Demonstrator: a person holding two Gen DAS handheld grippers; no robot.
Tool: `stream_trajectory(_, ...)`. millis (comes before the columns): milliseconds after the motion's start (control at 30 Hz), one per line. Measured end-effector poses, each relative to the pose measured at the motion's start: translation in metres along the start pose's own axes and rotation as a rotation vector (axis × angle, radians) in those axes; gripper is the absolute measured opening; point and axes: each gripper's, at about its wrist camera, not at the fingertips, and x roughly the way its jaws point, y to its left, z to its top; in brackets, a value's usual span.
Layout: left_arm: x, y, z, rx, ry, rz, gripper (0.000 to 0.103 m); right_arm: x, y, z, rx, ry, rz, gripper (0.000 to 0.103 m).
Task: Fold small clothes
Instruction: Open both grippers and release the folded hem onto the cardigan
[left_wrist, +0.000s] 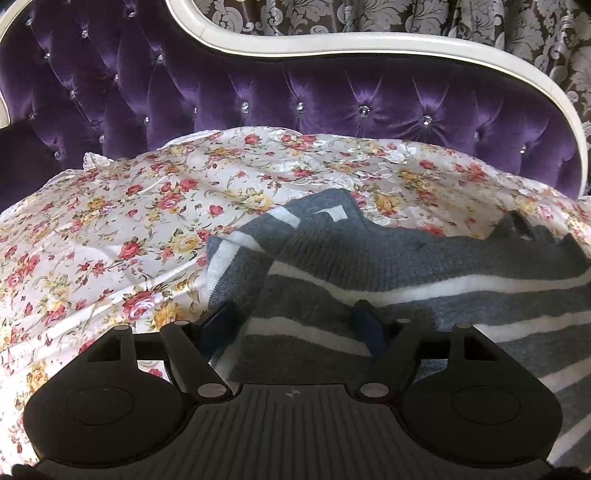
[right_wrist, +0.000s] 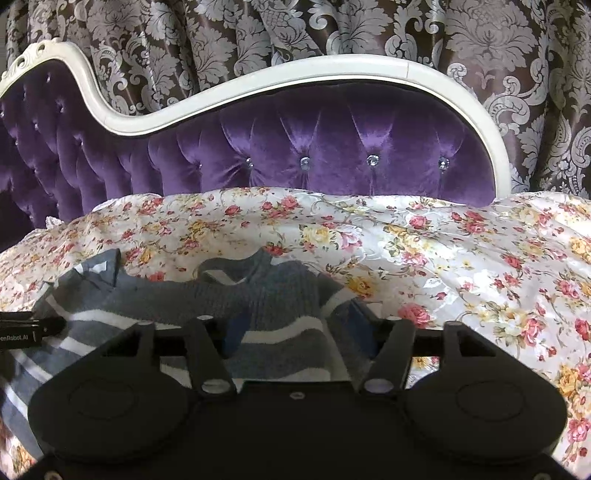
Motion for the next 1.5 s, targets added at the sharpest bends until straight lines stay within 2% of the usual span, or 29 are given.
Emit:
stream_trajectory(233, 0.004, 0.005, -0.001, -0.037, 0.012, 0.025, 0.093, 0.007, 0.005, -0.005, -0.04, 0.031, -0.013, 0.078)
stream_trajectory(333, 0.006, 0.008, 0.0, -0.049, 0.017, 0.019, 0.095, 0.012, 0.003, -0.007, -0.047, 0.054, -0.023, 0.079)
stream_trajectory(533, 0.006, 0.007, -0.001, -0.053, 0.012, 0.025, 0.096, 0.026, -0.016, -0.013, -0.001, 0.103, -0.076, 0.083)
stream_trajectory(667, 0.006, 0.007, -0.001, -0.056, 0.015, 0.025, 0.096, 0.026, -0.031, -0.013, 0.045, 0.092, -0.105, 0.086)
stream_trajectory(1167, 0.005, 0.007, 0.0, -0.073, 0.017, 0.039, 0.098, 0.029, -0.037, -0.017, 0.038, 0.073, -0.127, 0.098)
stream_trajectory(1500, 0.005, 0.007, 0.001, -0.083, 0.023, 0.05, 0.098, 0.029, -0.038, -0.018, 0.046, 0.055, -0.128, 0.101)
